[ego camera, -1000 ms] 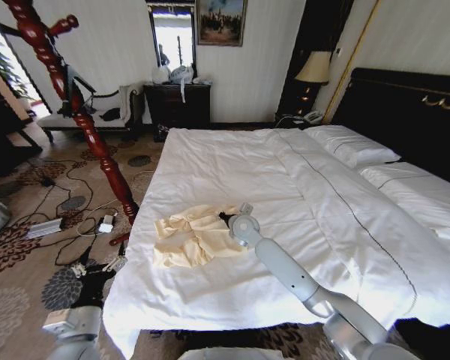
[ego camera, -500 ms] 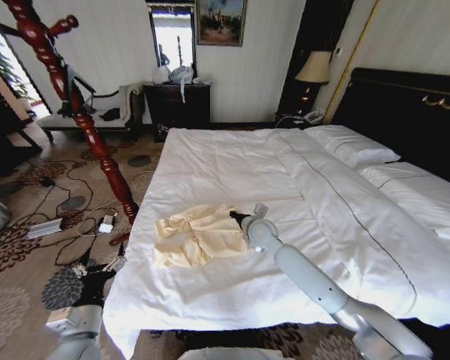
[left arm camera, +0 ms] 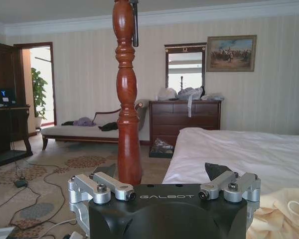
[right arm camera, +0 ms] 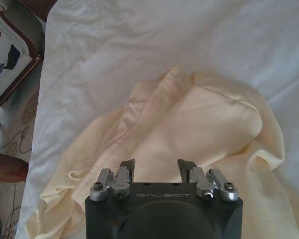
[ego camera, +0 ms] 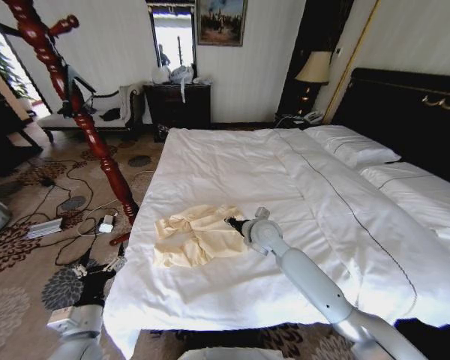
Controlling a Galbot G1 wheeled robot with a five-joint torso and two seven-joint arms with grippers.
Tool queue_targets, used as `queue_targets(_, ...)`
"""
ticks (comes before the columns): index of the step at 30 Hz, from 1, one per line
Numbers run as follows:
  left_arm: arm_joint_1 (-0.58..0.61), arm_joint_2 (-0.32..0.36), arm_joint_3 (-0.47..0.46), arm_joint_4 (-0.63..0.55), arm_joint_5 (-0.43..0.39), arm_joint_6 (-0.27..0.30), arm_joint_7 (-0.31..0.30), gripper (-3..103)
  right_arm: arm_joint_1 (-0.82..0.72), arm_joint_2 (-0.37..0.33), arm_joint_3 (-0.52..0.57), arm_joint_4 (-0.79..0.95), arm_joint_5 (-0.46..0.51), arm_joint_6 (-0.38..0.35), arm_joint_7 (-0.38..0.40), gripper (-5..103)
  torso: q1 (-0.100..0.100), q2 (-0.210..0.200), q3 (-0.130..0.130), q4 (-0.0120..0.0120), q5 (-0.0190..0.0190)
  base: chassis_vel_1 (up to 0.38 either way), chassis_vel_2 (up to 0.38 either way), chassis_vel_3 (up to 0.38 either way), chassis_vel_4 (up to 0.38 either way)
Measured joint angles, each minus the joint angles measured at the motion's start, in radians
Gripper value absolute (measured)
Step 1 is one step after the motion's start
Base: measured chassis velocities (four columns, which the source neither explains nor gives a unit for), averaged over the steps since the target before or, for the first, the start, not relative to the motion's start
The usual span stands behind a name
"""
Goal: Pick up the clothes from the bed and hang them on the clothes hanger.
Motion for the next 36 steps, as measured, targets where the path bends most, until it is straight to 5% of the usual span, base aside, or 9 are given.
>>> queue_targets(14, 0.010, -0.022, 0.003, -0.008, 0.018, -0.001, 0.000, 100, -0.071, 0.041, 0.024, -0.033, -0.078, 0.024, -0.038, 100, 0.000, 0.000, 0.000, 0.0002, -0.0001, 0.000, 0.000, 0.000, 0.000)
queue_targets(16, 0.011, -0.023, 0.004, -0.009, 0.019, -0.001, 0.000, 100, -0.068, 0.045, 0.024, -0.038, -0.084, 0.028, -0.044, 100, 0.000, 0.000, 0.000, 0.0002, -0.0001, 0.000, 0.000, 0.000, 0.000)
queue_targets(28, 0.006, -0.021, 0.010, -0.004, 0.021, -0.003, 0.000, 100, -0.044, 0.079, 0.027, -0.078, -0.147, 0.073, -0.084, 52, 0.000, 0.000, 0.000, -0.0001, -0.0001, 0.000, 0.000, 0.000, 0.000)
queue_targets(35, 0.002, -0.019, 0.016, -0.002, 0.022, -0.003, 0.000, 100, -0.036, 0.075, 0.025, -0.095, -0.212, 0.103, -0.120, 36, 0.000, 0.000, 0.000, 0.0000, 0.0000, 0.000, 0.000, 0.000, 0.000)
queue_targets(36, 0.002, -0.017, 0.016, -0.001, 0.022, -0.003, -0.001, 100, -0.036, 0.065, 0.024, -0.095, -0.222, 0.108, -0.130, 25, 0.000, 0.000, 0.000, 0.0000, 0.0000, 0.000, 0.000, 0.000, 0.000)
